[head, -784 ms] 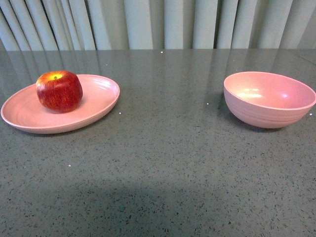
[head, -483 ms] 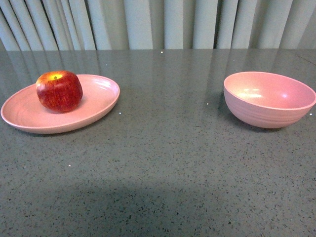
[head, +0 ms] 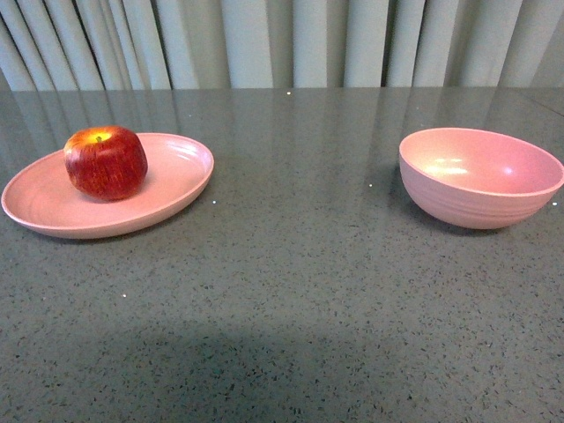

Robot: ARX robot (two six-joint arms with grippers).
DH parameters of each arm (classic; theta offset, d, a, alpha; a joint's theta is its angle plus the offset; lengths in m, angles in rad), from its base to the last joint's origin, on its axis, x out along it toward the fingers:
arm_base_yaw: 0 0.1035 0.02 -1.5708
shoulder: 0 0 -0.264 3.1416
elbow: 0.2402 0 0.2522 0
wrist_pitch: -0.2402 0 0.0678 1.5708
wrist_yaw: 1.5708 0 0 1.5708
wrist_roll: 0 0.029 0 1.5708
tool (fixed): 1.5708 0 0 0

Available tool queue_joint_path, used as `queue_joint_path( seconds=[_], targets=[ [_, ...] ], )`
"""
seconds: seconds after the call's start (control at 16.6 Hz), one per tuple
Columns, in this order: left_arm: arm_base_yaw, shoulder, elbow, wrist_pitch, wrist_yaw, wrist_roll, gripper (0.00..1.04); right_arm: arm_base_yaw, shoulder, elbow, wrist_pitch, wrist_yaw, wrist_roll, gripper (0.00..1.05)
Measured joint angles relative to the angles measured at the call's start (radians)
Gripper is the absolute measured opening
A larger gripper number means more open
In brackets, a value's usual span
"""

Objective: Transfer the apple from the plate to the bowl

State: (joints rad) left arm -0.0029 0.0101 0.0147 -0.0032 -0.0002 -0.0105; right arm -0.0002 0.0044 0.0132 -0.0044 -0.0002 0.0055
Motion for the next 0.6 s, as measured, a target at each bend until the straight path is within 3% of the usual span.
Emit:
queue_joint_path(
  seconds=[0.6],
  targets=[
    [0.0,0.0,0.0,0.0,0.0,0.0,0.98,0.0,0.0,0.0,0.0,0.0,0.0,0.98]
  ],
)
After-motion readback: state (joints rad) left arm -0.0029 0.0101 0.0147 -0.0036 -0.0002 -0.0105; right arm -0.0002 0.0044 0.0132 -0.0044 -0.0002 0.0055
